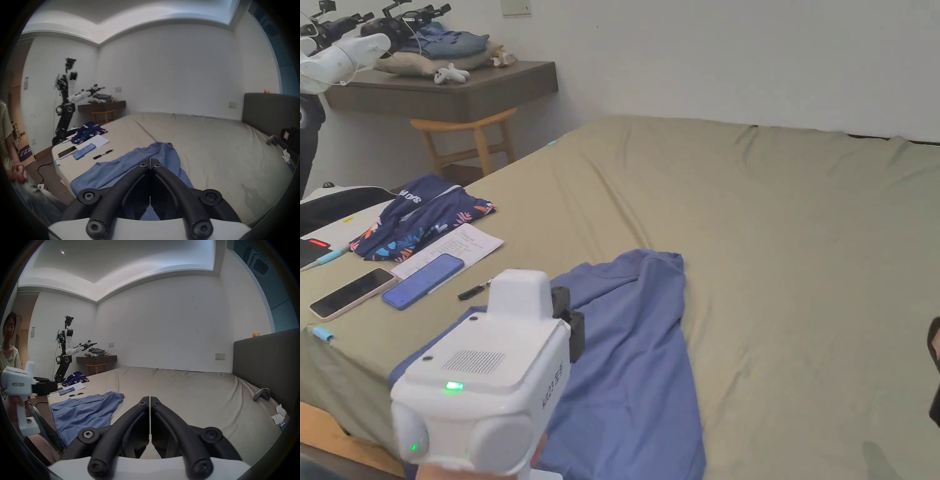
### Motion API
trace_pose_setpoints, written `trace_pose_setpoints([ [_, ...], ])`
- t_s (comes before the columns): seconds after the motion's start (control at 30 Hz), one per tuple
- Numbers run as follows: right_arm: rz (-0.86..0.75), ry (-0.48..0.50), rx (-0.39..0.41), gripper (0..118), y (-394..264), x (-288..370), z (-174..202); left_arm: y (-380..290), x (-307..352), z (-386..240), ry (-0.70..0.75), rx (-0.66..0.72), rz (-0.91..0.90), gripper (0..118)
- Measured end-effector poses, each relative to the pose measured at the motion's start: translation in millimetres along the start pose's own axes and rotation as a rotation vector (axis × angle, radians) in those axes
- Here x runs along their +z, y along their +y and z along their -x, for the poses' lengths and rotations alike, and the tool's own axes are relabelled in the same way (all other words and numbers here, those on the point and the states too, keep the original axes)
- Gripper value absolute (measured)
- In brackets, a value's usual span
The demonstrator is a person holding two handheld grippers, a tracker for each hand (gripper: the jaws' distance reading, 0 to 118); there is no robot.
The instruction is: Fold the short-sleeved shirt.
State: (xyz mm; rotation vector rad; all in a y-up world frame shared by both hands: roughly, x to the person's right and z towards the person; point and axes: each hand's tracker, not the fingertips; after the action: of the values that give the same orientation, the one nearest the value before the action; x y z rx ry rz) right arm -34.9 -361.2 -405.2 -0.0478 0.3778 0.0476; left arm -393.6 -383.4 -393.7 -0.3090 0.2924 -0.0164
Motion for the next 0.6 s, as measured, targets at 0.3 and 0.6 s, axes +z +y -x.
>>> trace_pose_setpoints([
  [0.3,0.078,-0.047,-0.062,1,-7.4,-4.5,-30.5,9.3,-216.0,-24.5,-0.176,0.060,0.474,0],
  [0.6,0.148,-0.069,-0.091,1,-17.6,-7.3,-44.4,-16.9,-301.1,-48.9,-0.078,0.014,0.553,94],
])
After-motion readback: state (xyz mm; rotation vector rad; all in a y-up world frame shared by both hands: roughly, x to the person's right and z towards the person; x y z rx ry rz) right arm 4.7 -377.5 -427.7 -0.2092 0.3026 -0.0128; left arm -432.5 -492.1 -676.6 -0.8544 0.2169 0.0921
